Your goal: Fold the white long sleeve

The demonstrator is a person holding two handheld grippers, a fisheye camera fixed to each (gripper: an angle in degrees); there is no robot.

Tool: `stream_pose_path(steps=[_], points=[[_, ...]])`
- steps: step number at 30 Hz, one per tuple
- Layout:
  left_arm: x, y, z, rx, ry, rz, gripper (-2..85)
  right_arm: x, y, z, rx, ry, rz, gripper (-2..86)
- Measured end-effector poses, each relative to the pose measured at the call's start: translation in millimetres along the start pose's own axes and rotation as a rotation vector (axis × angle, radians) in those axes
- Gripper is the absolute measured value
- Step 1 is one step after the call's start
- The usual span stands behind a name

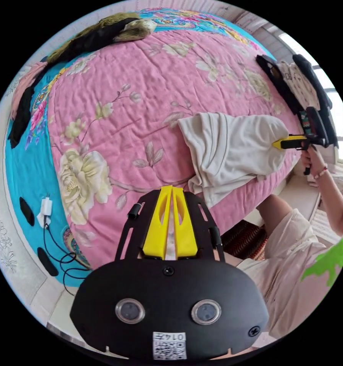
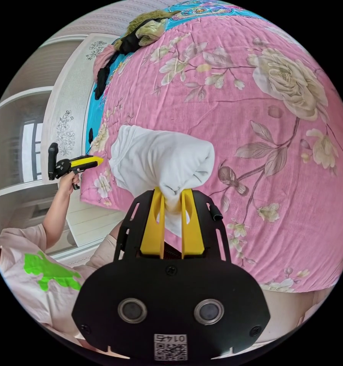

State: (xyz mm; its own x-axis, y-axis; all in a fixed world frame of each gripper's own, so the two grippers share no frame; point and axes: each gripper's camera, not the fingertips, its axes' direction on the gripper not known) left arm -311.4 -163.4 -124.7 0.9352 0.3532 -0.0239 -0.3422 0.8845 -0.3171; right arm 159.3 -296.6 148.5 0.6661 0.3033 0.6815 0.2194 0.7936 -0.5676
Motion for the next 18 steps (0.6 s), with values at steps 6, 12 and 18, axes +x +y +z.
stream_pose_path(steps=[6, 12, 18], points=[[-12.7, -34.1, 20.3, 0.098, 0.23, -0.013, 12.7, -14.2, 14.3, -12.4, 0.0, -0.009, 0.024, 7.5], [-8.7, -89.2, 85.5, 0.012, 0.292, -0.027, 16.3, -33.1, 31.2, -27.0, -0.007, -0.019, 0.026, 7.6], [-1.0, -119.3, 112.3, 0.023, 0.358, 0.025, 8.6, -53.2, 51.5, -41.6, -0.004, -0.038, 0.032, 7.7]])
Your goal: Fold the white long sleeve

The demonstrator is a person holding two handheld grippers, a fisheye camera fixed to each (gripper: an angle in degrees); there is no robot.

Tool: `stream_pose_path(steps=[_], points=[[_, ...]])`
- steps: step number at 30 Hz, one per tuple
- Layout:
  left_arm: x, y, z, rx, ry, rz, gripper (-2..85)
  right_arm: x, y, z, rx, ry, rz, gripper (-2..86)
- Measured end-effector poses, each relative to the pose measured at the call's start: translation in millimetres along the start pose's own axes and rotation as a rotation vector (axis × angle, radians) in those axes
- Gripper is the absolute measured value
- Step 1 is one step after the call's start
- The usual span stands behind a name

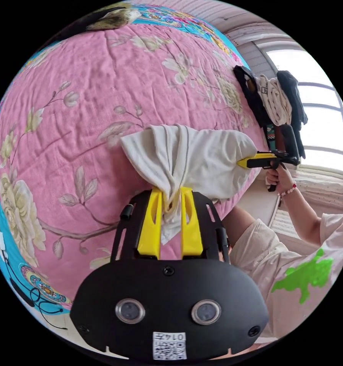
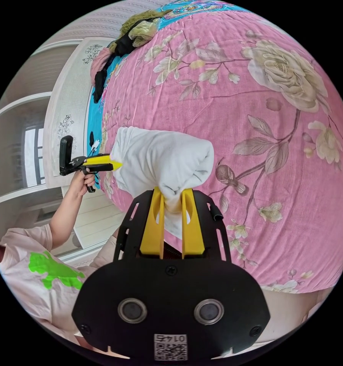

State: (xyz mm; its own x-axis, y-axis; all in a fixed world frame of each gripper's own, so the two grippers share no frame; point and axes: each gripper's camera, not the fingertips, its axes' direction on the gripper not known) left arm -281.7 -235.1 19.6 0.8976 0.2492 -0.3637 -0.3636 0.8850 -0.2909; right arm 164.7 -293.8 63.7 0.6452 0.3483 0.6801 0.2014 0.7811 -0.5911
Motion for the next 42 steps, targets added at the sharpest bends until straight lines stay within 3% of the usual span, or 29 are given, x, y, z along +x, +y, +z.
stream_pose_path(steps=[4, 10, 22, 27, 33, 37, 40, 42], points=[[-6.2, -21.6, 27.8, -0.027, -0.029, -0.012, 8.7, -13.7, 14.0, -8.3, 0.003, -0.01, 0.003, 7.7], [-40.1, -44.8, 57.4, 0.007, 0.108, -0.1, 4.3, -40.3, 39.3, -22.8, 0.004, -0.027, -0.002, 7.7], [-14.7, -117.5, 69.8, 0.033, 0.051, 0.01, 4.1, -128.8, 102.2, -107.1, 0.024, -0.133, -0.042, 7.3], [-25.0, -153.3, 125.3, -0.013, 0.126, -0.038, 7.6, -143.7, 126.7, -116.9, -0.018, -0.055, 0.006, 7.3], [-13.1, -170.5, 162.1, 0.045, -0.077, -0.064, 17.0, -161.1, 167.7, -117.0, -0.011, -0.122, 0.061, 7.3], [-5.3, -202.6, 202.8, -0.017, -0.126, -0.049, 10.7, -179.7, 193.5, -125.9, 0.008, -0.171, 0.081, 7.3], [6.8, -223.5, 226.3, -0.027, 0.129, 0.031, 3.8, -203.3, 213.8, -135.2, 0.006, -0.186, 0.072, 7.3], [14.5, -233.5, 237.2, -0.025, 0.107, 0.034, 3.5, -226.6, 231.5, -148.6, 0.006, -0.191, 0.058, 7.3]])
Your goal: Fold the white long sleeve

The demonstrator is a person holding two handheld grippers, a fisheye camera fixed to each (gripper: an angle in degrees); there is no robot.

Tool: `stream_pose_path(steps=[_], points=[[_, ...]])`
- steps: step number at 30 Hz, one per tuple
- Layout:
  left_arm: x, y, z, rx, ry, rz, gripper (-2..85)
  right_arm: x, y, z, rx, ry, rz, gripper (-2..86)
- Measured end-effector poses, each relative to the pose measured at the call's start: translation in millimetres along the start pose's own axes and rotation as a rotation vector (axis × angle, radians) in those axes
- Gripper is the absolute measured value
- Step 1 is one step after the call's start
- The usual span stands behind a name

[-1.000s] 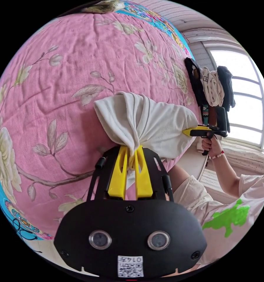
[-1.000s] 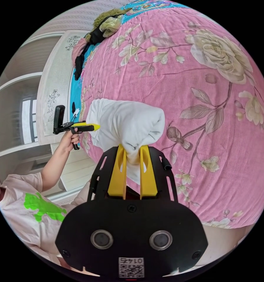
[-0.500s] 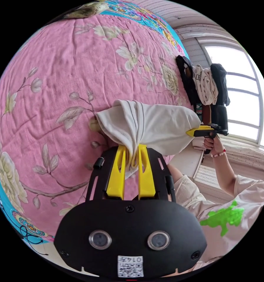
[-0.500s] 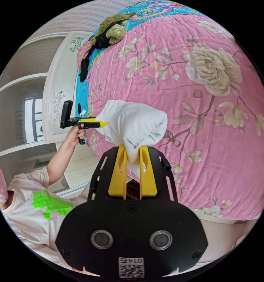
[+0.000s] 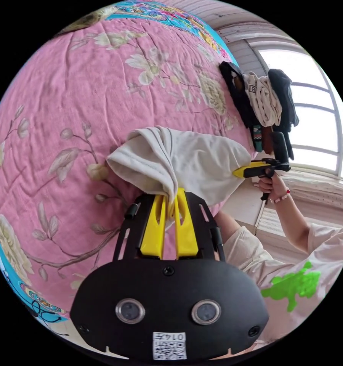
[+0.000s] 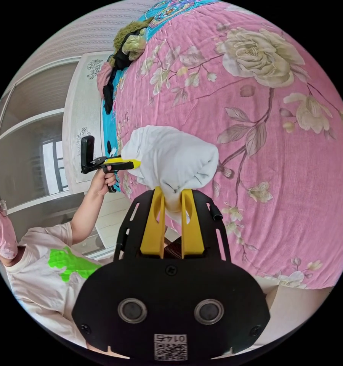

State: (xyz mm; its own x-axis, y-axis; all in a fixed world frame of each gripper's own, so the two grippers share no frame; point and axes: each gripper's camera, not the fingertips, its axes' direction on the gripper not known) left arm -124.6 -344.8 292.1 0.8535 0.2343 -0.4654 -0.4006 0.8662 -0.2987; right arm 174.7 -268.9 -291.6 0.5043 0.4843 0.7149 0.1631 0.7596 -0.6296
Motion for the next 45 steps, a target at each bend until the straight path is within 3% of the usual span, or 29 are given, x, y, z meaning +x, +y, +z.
stream_pose_path(steps=[10, 18, 22, 27, 31, 35, 39, 45], points=[[66.0, -74.8, 17.3, 0.088, 0.046, 0.139, 2.3, -134.2, 103.0, -113.9, 0.073, 0.09, -0.074, 7.1], [129.2, -155.4, 69.6, 0.205, 0.286, 0.225, 2.2, -259.6, 183.3, -238.4, 0.135, 0.244, -0.129, 6.9], [181.3, -207.7, 86.0, 0.277, 0.378, 0.303, 2.0, -308.0, 207.1, -302.2, 0.155, 0.334, -0.148, 6.8], [274.6, -286.9, 76.4, 0.359, 0.34, 0.446, 2.4, -359.5, 246.4, -424.8, 0.305, 0.376, -0.165, 6.8], [385.0, -370.8, 65.5, 0.375, 0.239, 0.591, 3.0, -352.5, 287.8, -516.6, 0.472, 0.277, -0.115, 6.9], [499.1, -448.7, 110.9, 0.337, 0.009, 0.685, 3.7, -271.8, 340.4, -598.0, 0.608, 0.061, 0.058, 6.9], [552.8, -497.0, 185.6, 0.257, -0.07, 0.68, 4.2, -175.9, 377.6, -623.7, 0.696, -0.023, 0.288, 7.0], [604.1, -526.1, 264.1, 0.226, -0.23, 0.714, 5.5, -143.1, 422.5, -640.8, 0.756, -0.17, 0.241, 8.7]])
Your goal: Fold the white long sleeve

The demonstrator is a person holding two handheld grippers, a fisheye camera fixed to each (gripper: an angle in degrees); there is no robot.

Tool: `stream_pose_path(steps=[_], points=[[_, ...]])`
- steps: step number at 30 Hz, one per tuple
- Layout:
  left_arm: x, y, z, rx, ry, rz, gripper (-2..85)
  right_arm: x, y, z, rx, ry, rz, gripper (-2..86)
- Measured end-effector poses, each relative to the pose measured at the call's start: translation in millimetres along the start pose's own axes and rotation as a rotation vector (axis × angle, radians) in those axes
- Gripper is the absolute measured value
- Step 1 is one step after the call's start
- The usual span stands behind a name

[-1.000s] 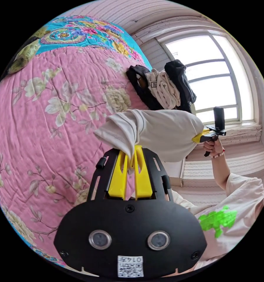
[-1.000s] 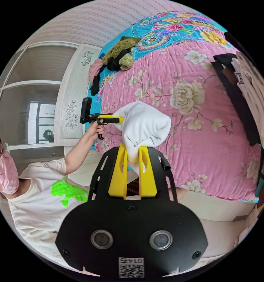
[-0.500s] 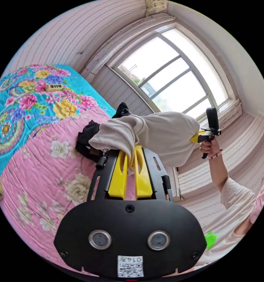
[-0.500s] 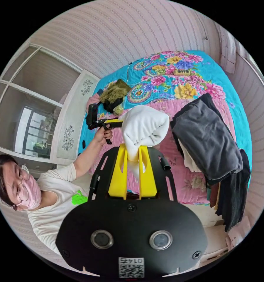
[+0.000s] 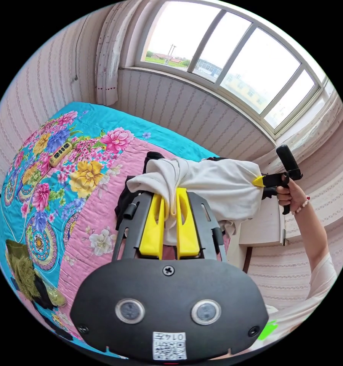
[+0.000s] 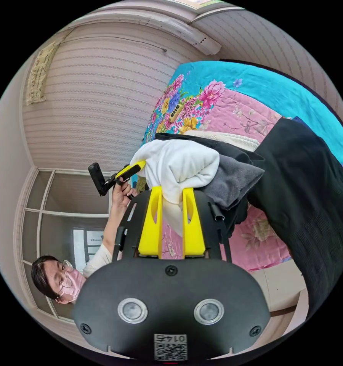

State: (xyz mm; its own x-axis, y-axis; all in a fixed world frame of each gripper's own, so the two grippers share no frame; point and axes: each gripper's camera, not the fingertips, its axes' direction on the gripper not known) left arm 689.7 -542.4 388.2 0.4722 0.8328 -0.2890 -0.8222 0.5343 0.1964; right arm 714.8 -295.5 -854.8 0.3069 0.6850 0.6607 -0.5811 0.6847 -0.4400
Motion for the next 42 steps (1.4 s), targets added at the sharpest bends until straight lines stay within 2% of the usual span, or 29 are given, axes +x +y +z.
stream_pose_path(steps=[10, 15, 19, 22, 26, 30, 33, 35, 38, 40, 42], points=[[5.7, -7.8, 20.5, 0.069, -0.033, -0.086, 14.6, -38.9, 39.0, -96.2, 0.189, -0.017, -0.1, 9.1], [27.4, -18.2, 32.5, 0.056, -0.048, -0.049, 13.8, -87.5, 44.2, -57.4, 0.138, 0.116, -0.258, 7.5], [42.5, -23.6, 50.9, 0.004, -0.126, -0.048, 14.7, -77.2, 28.5, -19.9, 0.093, 0.313, -0.215, 5.0], [39.8, -17.4, 43.2, 0.057, -0.076, -0.077, 16.7, -54.7, 24.0, -16.8, 0.109, 0.278, -0.187, 0.6], [31.9, -10.5, 25.8, 0.137, 0.131, -0.088, 21.5, -30.9, 23.1, -15.0, 0.111, 0.234, -0.156, -0.7], [31.8, -4.4, 4.6, 0.196, 0.168, -0.118, 22.0, -19.2, 16.5, -6.2, 0.109, 0.238, -0.15, -0.9], [52.3, -1.1, -10.9, 0.213, 0.075, -0.056, 20.3, -14.9, 10.6, -0.1, 0.124, 0.223, -0.161, -0.8], [80.1, -4.2, -4.6, 0.123, -0.132, 0.013, 19.1, -14.2, 10.6, 0.8, 0.166, 0.212, -0.185, -0.8], [105.5, 4.3, 4.3, 0.125, -0.438, 0.045, 18.3, -3.7, 4.8, 13.4, 0.177, 0.242, -0.184, -0.5], [114.1, 9.9, 12.3, 0.111, -0.511, 0.079, 17.9, 8.5, -3.1, 28.5, 0.146, 0.255, -0.174, -0.4], [115.5, 12.9, 16.8, 0.072, -0.507, 0.077, 17.3, 22.3, -11.9, 41.9, 0.15, 0.236, -0.173, -0.3]])
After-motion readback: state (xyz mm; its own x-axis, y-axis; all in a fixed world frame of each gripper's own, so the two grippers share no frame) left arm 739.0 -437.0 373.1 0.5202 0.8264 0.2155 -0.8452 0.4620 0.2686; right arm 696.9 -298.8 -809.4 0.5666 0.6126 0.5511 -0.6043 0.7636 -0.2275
